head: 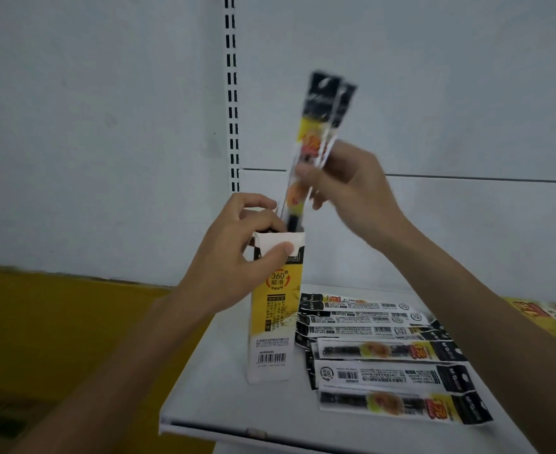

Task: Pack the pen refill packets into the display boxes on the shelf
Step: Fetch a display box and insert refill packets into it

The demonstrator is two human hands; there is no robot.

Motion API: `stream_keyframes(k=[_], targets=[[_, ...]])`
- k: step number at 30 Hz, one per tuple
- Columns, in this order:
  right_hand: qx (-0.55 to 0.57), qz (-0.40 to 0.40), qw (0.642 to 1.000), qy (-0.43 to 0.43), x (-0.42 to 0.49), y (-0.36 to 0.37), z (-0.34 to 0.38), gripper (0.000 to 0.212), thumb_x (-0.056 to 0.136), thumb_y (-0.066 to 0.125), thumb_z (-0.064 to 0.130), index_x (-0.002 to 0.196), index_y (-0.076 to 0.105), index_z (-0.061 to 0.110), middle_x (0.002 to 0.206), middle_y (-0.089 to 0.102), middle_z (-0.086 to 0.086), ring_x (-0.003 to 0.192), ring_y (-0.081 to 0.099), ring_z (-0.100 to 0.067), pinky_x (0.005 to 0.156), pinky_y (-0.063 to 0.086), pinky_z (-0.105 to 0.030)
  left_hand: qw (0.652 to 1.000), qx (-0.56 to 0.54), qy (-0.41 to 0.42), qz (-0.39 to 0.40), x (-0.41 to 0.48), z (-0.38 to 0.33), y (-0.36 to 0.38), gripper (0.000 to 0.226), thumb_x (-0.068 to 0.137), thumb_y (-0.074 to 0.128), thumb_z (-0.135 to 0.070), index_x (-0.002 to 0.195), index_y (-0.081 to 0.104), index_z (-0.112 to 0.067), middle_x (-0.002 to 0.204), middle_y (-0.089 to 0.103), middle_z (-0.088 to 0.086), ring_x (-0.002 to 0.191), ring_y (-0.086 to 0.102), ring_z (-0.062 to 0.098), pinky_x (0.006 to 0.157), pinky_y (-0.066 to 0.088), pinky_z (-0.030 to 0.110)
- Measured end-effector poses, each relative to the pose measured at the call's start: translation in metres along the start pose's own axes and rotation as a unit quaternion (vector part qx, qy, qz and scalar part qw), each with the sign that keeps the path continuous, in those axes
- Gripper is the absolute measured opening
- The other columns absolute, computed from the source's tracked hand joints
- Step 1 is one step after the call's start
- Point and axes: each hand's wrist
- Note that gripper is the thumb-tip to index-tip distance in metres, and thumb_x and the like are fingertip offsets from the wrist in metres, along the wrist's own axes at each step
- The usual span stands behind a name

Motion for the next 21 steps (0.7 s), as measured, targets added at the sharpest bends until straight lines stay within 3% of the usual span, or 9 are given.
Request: stream_keyframes(k=[3, 5, 8, 13, 15, 17, 21], targets=[[-0.126, 0.124, 0.983, 0.046, -0.009, 0.007, -0.004, 0.009, 0.085, 0.065, 0.022, 0.092, 0.069, 0.020, 0.084, 0.070, 0.006, 0.077, 0.064, -0.007, 0.073, 0.050, -0.021, 0.999, -0.025, -0.014, -0.028, -0.003, -0.002, 0.007, 0.009, 0.072, 0.058, -0.032, 0.077, 0.054, -0.039, 0.111, 0.045, -0.008, 0.097, 0.051, -0.003, 0.067, 0.043, 0.005], [-0.081, 0.085, 0.991, 0.058, -0.009, 0.005, 0.000, 0.015, 0.082, 0.068, 0.022, 0.096, 0.067, 0.016, 0.085, 0.068, 0.008, 0.076, 0.061, -0.006, 0.074, 0.048, -0.021, 0.999, -0.024, -0.017, -0.037, -0.005, -0.003, 0.009, 0.009, 0.072, 0.056, -0.032, 0.078, 0.054, -0.038, 0.112, 0.045, -0.008, 0.099, 0.051, -0.001, 0.068, 0.043, 0.004], [0.004, -0.014, 0.998, 0.057, -0.003, -0.002, 0.009, 0.014, 0.080, 0.070, 0.013, 0.093, 0.064, 0.012, 0.076, 0.064, 0.005, 0.066, 0.058, -0.006, 0.061, 0.045, -0.015, 0.998, -0.007, -0.016, -0.052, -0.008, -0.003, 0.010, 0.007, 0.072, 0.056, -0.033, 0.079, 0.054, -0.032, 0.110, 0.047, -0.008, 0.098, 0.048, -0.005, 0.068, 0.037, 0.000], [-0.128, 0.096, 0.982, 0.103, -0.006, 0.003, 0.009, 0.008, 0.075, 0.072, 0.005, 0.080, 0.068, 0.010, 0.070, 0.065, -0.002, 0.067, 0.057, -0.010, 0.064, 0.042, -0.022, 0.996, -0.010, 0.006, -0.088, -0.010, 0.002, 0.014, 0.017, 0.069, 0.047, -0.044, 0.080, 0.053, -0.033, 0.102, 0.048, -0.016, 0.094, 0.048, -0.009, 0.068, 0.036, 0.002], [-0.140, 0.094, 0.980, 0.105, -0.007, 0.002, 0.010, 0.011, 0.076, 0.069, 0.001, 0.084, 0.068, 0.009, 0.076, 0.067, -0.009, 0.069, 0.056, -0.013, 0.066, 0.043, -0.025, 0.996, -0.006, 0.001, -0.087, -0.010, 0.001, 0.017, 0.015, 0.069, 0.047, -0.046, 0.080, 0.052, -0.037, 0.104, 0.048, -0.014, 0.095, 0.047, -0.012, 0.069, 0.036, 0.000], [-0.133, 0.085, 0.983, 0.095, -0.008, 0.003, 0.013, 0.020, 0.076, 0.065, -0.003, 0.087, 0.065, 0.014, 0.077, 0.069, -0.005, 0.071, 0.060, -0.014, 0.068, 0.046, -0.026, 0.996, -0.007, -0.003, -0.088, -0.009, 0.000, 0.019, 0.017, 0.069, 0.046, -0.047, 0.081, 0.052, -0.036, 0.106, 0.048, -0.009, 0.093, 0.047, -0.012, 0.068, 0.036, 0.001], [-0.109, 0.075, 0.987, 0.093, -0.012, 0.006, 0.012, 0.016, 0.080, 0.065, 0.006, 0.089, 0.066, 0.019, 0.066, 0.066, 0.007, 0.059, 0.057, -0.001, 0.058, 0.041, -0.013, 0.994, -0.020, 0.008, -0.109, -0.011, 0.002, 0.020, 0.021, 0.070, 0.047, -0.043, 0.084, 0.054, -0.030, 0.105, 0.051, -0.003, 0.091, 0.049, -0.009, 0.067, 0.036, 0.001]])
Point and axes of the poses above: each hand's wrist, its own x-axis towards the middle knuckle, its own y-axis out of the palm, z = x × y
